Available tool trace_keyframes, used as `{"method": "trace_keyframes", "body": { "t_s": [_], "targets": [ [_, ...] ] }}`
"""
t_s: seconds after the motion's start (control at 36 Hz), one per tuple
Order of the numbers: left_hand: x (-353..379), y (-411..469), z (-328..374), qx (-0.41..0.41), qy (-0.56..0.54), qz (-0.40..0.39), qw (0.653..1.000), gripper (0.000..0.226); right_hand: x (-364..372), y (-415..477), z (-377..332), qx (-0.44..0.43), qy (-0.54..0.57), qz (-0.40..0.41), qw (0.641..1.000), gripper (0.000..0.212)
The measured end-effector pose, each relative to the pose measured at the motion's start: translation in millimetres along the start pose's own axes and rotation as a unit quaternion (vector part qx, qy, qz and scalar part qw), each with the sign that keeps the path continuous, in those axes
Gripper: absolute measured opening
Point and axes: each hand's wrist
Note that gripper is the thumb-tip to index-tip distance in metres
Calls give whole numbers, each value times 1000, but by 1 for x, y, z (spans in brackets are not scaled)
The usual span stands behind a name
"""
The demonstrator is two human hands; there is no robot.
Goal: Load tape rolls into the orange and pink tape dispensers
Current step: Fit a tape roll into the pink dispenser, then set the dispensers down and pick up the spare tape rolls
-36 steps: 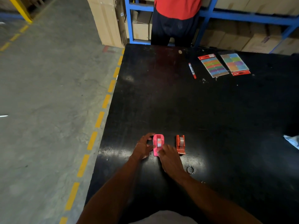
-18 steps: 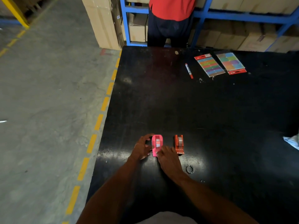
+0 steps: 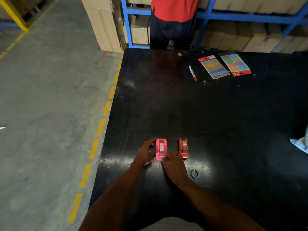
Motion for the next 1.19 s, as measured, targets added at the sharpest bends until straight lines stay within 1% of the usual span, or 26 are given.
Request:
{"method": "trace_keyframes", "body": {
  "t_s": [0.06,0.11,0.17,0.22,0.28,0.33,0.39,0.44,0.53,0.61,0.69,0.78,0.83,0.97,1.03,1.08,1.19],
  "targets": [
    [1,-2,1,-5,-3,0,1000,56,-4,-1,-2,3,-5,3,1000,11],
    [1,-4,1,0,-1,1,1000,60,-5,-2,-3,0,-10,-3,1000,15],
    [1,-10,4,15,20,-4,1000,64,-7,-8,-2,-7,-16,-3,1000,18],
    [3,-13,3,13,48,-2,999,66,-9,-12,0,-4,-8,3,1000,16],
    [8,-19,2,9,77,42,996,64,-16,-20,4,5,4,11,1000,14],
    [13,-28,3,7,106,115,988,51,-24,-31,10,16,17,15,1000,14],
    [19,-39,2,23,153,176,972,31,-30,-43,18,26,31,37,998,9],
    [26,-52,-2,54,196,201,958,17,-34,-58,28,42,43,67,996,7],
    [42,-71,-9,97,237,174,951,14,-33,-81,48,74,48,82,993,10],
    [60,-87,-16,127,257,111,952,19,-30,-99,67,127,60,53,989,19],
    [77,-95,-20,165,312,38,935,38,-28,-111,78,154,64,22,986,32],
    [90,-97,-23,166,336,-22,927,54,-27,-115,82,171,100,-13,980,44],
    [96,-97,-23,163,345,-27,924,53,-25,-116,84,168,118,-33,978,45],
    [105,-97,-18,136,360,-19,923,38,-28,-116,87,157,139,-46,977,30],
    [106,-96,-15,126,364,-9,923,31,-31,-117,89,151,139,-54,977,27],
    [106,-96,-14,118,375,0,919,27,-33,-117,90,141,140,-68,978,27],
    [101,-96,-11,103,380,-7,919,25,-34,-116,89,117,134,-100,979,33]
  ]
}}
Point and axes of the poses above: each hand's wrist, its own y-axis towards the middle knuckle, its own x-axis out of the palm, z = x × y, and after that the axes turned 13 degrees about y, right-handed
